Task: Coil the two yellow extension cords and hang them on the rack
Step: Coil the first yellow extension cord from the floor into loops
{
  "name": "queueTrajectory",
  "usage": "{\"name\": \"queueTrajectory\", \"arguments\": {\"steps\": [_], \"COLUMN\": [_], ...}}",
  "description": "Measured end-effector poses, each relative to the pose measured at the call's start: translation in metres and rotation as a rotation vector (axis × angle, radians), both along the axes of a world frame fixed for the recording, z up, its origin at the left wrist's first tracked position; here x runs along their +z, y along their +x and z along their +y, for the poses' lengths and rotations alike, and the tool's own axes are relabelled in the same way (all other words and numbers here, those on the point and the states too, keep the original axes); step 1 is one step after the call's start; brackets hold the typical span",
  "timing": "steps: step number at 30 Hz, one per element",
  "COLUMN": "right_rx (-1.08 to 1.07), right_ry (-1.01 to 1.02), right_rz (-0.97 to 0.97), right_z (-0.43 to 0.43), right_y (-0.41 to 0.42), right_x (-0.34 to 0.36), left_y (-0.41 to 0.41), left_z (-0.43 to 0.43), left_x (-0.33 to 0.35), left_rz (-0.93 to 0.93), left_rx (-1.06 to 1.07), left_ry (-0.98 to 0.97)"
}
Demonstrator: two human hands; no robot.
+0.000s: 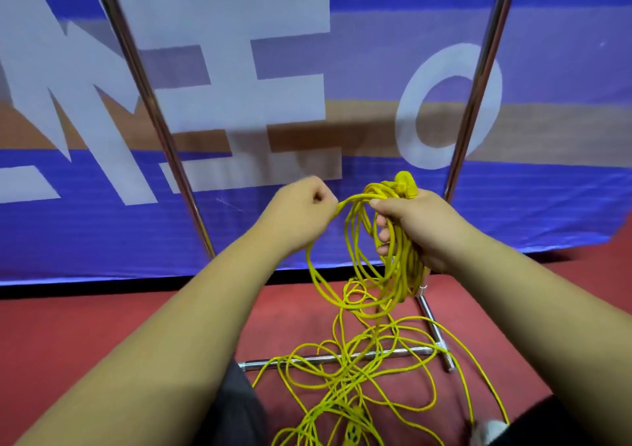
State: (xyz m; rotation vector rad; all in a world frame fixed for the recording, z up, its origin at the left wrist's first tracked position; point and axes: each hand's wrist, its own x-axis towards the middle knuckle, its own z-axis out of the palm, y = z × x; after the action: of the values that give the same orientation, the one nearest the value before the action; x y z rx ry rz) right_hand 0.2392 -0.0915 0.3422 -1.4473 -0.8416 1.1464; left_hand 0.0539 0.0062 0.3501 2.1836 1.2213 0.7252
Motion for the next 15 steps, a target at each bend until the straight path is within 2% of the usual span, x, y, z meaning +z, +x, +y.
{"name": "queueTrajectory", "arguments": {"steps": [3, 5, 7, 11, 15], "right_rx": [-0.055, -0.081, -0.099, -0.124, -0.109], "right_ry": [0.015, 0.022, 0.027, 0.033, 0.027], "right_rz": [0.014, 0.020, 0.015, -0.042, -0.082], "right_z": [0.011, 0.019, 0.025, 0.035, 0.034], "right_y": [0.007, 0.010, 0.011, 0.017, 0.023], "right_x": [-0.005, -0.008, -0.011, -0.016, -0.014], "left_y": [0.009, 0.019, 0.031, 0.047, 0.049], "left_z": [-0.011, -0.015, -0.019, -0.019, -0.019], "left_x": [-0.017, -0.030, -0.041, -0.052, -0.051], "left_rz": [0.134, 0.244, 0.282, 0.219, -0.069], "left_rx": [-0.301, -0.438, -0.476, -0.426, -0.332], "left_ry": [-0.273, -0.295, -0.267, -0.288, -0.505]}}
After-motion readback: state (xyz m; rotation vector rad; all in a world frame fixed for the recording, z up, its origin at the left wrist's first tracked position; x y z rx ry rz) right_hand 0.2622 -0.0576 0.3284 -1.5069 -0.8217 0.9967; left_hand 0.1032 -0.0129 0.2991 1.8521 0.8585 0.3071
